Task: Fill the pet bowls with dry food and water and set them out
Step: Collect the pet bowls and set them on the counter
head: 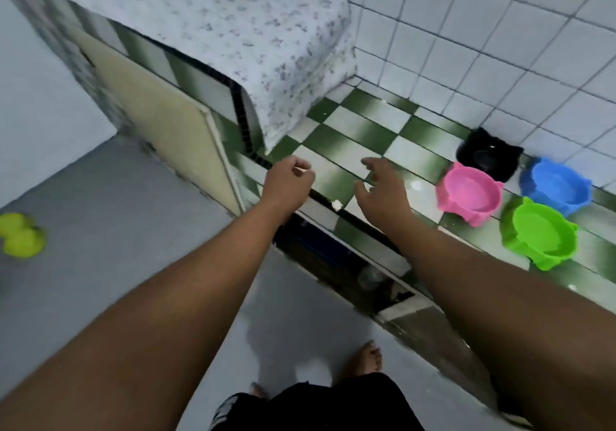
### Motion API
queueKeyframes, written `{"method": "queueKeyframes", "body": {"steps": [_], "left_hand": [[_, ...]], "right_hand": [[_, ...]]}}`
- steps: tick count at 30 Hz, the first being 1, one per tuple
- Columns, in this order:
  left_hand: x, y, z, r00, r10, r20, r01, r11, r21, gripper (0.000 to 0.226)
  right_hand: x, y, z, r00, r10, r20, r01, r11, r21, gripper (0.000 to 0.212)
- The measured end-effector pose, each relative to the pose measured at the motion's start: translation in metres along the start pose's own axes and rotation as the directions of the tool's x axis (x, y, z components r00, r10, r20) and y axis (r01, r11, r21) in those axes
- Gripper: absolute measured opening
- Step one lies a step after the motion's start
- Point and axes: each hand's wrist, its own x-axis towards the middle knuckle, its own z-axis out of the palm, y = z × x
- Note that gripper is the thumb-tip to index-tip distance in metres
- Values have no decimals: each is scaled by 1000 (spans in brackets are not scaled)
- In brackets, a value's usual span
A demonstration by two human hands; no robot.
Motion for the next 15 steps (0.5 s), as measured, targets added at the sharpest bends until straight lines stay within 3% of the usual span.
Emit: {"method": "queueKeyframes", "body": {"steps": [8, 15], "left_hand": [[-39, -102, -188, 961, -133, -242, 118, 990, -75, 15], [-57, -202, -299, 838, -316, -445, 238, 945, -223, 7]], "right_hand": [[-22, -144, 136, 957, -169, 236, 155, 985, 76, 45], [-19, -236, 248, 870, -285, 403, 259, 958, 119, 48]]}}
